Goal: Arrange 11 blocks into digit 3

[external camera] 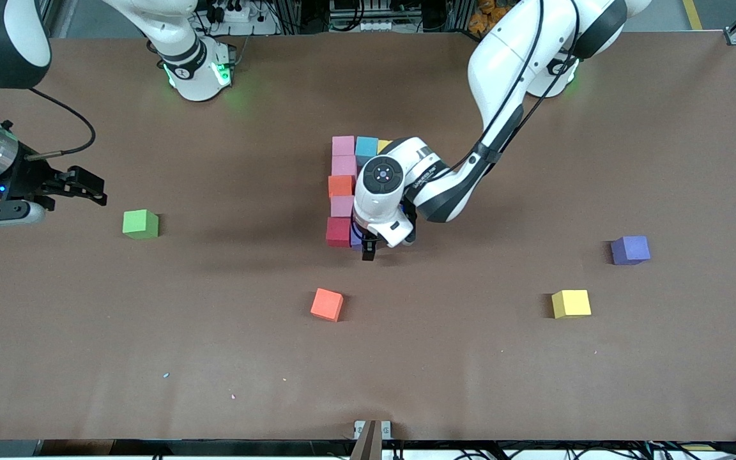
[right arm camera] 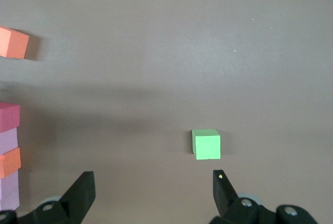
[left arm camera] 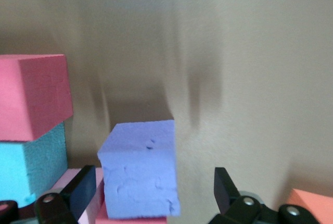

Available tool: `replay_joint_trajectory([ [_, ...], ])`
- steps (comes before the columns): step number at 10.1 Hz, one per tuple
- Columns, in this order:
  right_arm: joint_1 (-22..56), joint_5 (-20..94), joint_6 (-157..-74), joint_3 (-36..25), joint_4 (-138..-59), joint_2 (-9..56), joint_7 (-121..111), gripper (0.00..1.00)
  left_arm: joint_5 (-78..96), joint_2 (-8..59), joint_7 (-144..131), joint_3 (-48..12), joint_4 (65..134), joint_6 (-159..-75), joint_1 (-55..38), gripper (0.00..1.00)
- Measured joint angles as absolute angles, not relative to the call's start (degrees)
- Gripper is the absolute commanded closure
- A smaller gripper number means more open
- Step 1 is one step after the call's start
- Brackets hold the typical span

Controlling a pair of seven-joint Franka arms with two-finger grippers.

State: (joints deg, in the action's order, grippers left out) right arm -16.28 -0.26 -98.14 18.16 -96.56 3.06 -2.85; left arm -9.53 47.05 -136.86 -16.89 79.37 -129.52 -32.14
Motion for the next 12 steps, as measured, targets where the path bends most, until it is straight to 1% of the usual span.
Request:
replay_joint_trajectory([
  [3, -16.24, -0.26, -96.79, 18.42, -96.54, 3.02, -2.84, 0.0, -10.94, 41.13, -131.88, -16.64, 80.22, -123.36, -31.12, 0.0],
  [4, -14.46, -0.27, -96.72, 16.96, -96.54, 2.99, -2.84, 0.0, -11.17, 38.68, -128.49, -16.53, 81.96, -122.55, -29.69, 0.0],
  [6, -8.05, -0.33, -96.65, 10.59, -96.52, 2.91, -2.78, 0.0, -11.3, 33.86, -119.81, -16.43, 87.52, -122.25, -25.68, 0.0],
  [7, -7.25, -0.34, -96.46, 9.62, -96.52, 2.91, -2.78, 0.0, -11.34, 31.29, -114.93, -16.39, 90.57, -122.24, -23.36, 0.0],
  [10, -7.16, -0.35, -96.06, 9.21, -96.51, 2.91, -2.78, 0.0, -11.34, 23.25, -97.11, -16.43, 99.96, -122.18, -12.78, 0.0],
  [12, -6.84, -0.35, -96.04, 9.2, -96.52, 2.88, -2.78, 0.0, -11.33, 21.74, -85.76, -16.44, 102.4, -122.19, -6.76, 0.0],
])
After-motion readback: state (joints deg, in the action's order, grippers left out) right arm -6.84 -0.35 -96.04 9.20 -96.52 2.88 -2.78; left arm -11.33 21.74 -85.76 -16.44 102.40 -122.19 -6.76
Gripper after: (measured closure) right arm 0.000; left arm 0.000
